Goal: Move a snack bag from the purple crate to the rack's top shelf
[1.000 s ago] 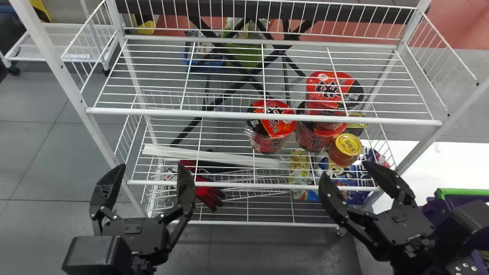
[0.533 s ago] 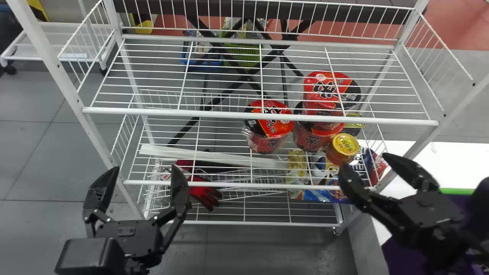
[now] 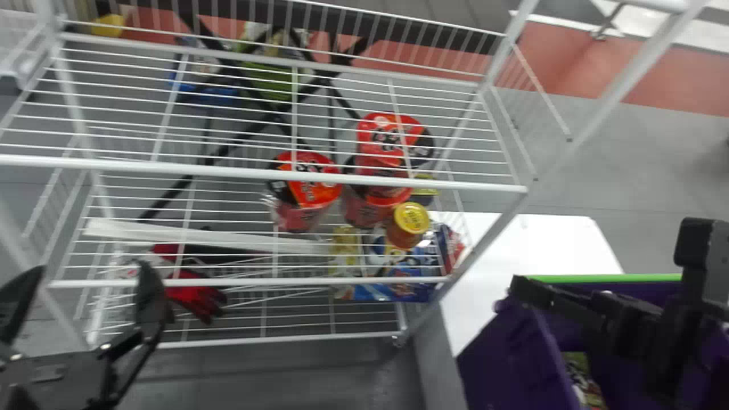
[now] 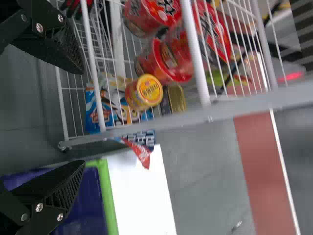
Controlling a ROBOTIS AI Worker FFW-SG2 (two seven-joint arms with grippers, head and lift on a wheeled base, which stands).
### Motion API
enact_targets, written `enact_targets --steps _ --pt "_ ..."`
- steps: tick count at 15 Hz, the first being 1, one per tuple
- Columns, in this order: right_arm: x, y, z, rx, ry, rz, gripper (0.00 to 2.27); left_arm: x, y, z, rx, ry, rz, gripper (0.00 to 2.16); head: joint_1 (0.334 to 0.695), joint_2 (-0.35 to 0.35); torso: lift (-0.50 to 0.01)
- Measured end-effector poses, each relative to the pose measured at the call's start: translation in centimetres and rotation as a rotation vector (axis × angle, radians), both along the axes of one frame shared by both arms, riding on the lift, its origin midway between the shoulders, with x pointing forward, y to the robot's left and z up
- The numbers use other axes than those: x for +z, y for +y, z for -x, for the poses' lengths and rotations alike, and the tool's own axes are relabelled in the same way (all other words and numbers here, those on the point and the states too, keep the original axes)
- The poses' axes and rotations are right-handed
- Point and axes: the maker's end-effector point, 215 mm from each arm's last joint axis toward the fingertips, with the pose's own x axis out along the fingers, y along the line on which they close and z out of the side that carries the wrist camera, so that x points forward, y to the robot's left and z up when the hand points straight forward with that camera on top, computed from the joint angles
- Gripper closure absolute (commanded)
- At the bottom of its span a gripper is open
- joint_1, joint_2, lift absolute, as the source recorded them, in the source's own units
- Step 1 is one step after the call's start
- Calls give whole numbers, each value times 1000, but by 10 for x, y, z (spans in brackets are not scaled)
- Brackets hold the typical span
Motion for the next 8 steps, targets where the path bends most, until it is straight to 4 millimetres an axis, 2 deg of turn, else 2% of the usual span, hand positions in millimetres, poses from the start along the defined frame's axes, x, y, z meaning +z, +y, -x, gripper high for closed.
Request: enact_targets --steps 3,8 --pt "27 -50 -2 -55 -48 14 194 -6 -1 1 -4 10 -4 87 695 -350 -451" --pt "46 -121 -13 -29 -48 -25 194 -16 -1 2 -4 37 -13 87 695 -350 -451"
